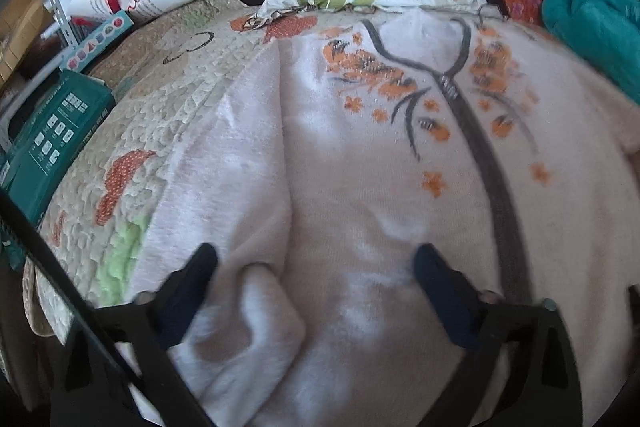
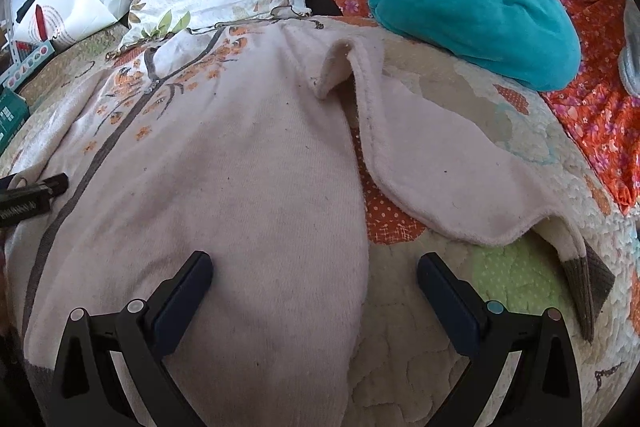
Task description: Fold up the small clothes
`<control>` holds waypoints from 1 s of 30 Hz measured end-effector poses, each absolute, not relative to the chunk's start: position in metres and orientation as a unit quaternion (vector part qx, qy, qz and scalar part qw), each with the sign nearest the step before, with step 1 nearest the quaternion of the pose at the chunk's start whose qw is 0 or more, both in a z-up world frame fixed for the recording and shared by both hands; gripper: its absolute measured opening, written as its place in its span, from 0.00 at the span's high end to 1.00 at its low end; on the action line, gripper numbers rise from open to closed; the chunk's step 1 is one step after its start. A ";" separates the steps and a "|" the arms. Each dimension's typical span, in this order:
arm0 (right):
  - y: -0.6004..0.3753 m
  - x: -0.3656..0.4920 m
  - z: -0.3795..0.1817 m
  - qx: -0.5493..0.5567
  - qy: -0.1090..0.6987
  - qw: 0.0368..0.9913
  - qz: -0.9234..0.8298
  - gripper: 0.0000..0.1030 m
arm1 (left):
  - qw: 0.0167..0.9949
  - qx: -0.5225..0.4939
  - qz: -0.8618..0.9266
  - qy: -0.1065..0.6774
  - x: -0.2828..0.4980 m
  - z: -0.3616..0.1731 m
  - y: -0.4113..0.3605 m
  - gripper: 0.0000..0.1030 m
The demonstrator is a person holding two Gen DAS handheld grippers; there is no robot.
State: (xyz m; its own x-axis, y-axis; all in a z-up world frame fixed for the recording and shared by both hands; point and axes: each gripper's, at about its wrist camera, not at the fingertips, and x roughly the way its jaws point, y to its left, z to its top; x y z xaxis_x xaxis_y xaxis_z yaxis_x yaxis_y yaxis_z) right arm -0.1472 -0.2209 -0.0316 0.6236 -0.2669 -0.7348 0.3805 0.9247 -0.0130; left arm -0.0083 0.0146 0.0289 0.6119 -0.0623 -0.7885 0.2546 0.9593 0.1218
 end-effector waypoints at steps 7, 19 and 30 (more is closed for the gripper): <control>-0.221 -0.142 -0.032 0.070 0.413 0.890 -0.177 0.00 | 0.913 0.114 -0.104 0.377 0.020 0.090 0.061 0.13; -0.219 -0.144 -0.035 0.066 0.404 0.894 -0.181 0.00 | 0.858 0.110 -0.106 0.491 0.112 0.028 0.089 0.94; -0.220 -0.144 -0.035 0.066 0.398 0.897 -0.181 0.00 | 0.898 0.132 0.145 0.393 0.142 0.050 0.157 1.00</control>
